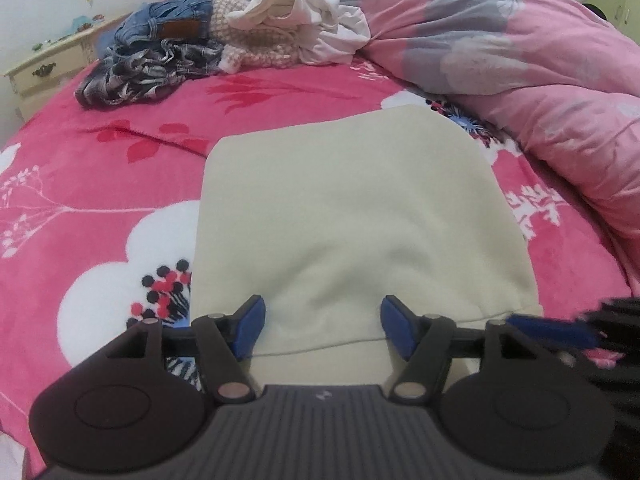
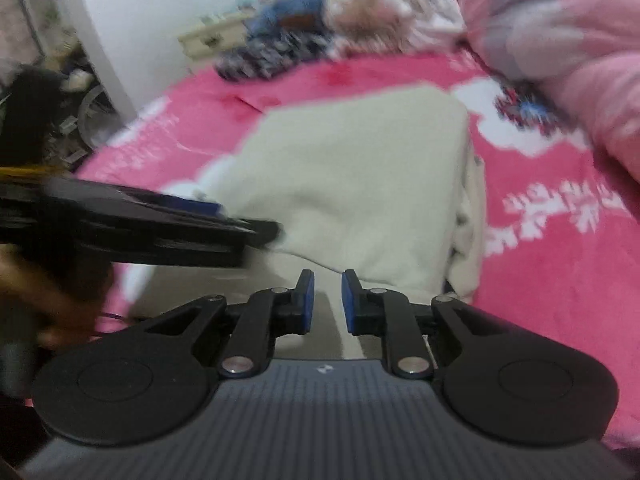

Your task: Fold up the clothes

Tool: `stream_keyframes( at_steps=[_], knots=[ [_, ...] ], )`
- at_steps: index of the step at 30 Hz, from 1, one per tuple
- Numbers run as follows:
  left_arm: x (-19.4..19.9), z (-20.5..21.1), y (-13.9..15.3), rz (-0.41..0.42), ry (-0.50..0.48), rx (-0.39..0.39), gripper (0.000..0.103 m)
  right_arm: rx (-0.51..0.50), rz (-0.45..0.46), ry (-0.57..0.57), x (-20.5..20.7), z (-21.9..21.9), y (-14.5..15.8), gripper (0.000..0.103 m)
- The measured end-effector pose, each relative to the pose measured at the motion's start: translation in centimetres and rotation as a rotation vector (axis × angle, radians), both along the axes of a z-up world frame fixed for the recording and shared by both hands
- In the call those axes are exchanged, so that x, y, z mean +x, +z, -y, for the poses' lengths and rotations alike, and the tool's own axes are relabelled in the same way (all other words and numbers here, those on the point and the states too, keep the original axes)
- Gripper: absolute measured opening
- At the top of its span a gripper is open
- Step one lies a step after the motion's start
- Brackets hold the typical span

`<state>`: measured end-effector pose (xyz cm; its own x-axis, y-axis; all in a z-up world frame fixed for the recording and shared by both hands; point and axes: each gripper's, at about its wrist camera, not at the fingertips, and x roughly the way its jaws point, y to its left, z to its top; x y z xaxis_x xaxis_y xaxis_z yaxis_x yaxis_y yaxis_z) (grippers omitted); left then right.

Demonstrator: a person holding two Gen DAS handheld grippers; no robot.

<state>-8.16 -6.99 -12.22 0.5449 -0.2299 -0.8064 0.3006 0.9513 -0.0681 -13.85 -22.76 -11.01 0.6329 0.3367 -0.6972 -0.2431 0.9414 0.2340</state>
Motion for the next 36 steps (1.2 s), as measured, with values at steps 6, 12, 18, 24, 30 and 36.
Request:
stream_keyframes(
  at_steps=[6, 12, 18, 24, 30, 36],
  knots=[
    [-0.3, 0.6, 0.0, 0.010, -0.005, 0.034, 0.068, -0.071, -0.090, 0.052, -1.0, -1.1, -3.4, 0.013],
    [-0.3, 0.7, 0.1, 0.002, 0.001, 0.038, 0.069, -0.056, -0.093, 0.048, -0.8, -0.8, -3.5, 0.013],
    [-0.4, 0.7, 0.1, -0.002, 0.005, 0.039, 0.070, -0.056, -0.093, 0.048, -0.8, -0.8, -3.3, 0.013],
    [-0.4, 0.8, 0.1, -0.001, 0.008, 0.048, 0.071, -0.054, -0.094, 0.048, -0.8, -0.9, -3.3, 0.013],
    [-0.5, 0.9, 0.1, 0.000, 0.012, 0.058, 0.073, -0.050, -0.096, 0.048, -0.7, -0.9, -3.3, 0.013],
    [-0.5, 1.0, 0.1, 0.002, 0.014, 0.067, 0.073, -0.047, -0.096, 0.048, -0.7, -0.9, -3.3, 0.013]
  ],
)
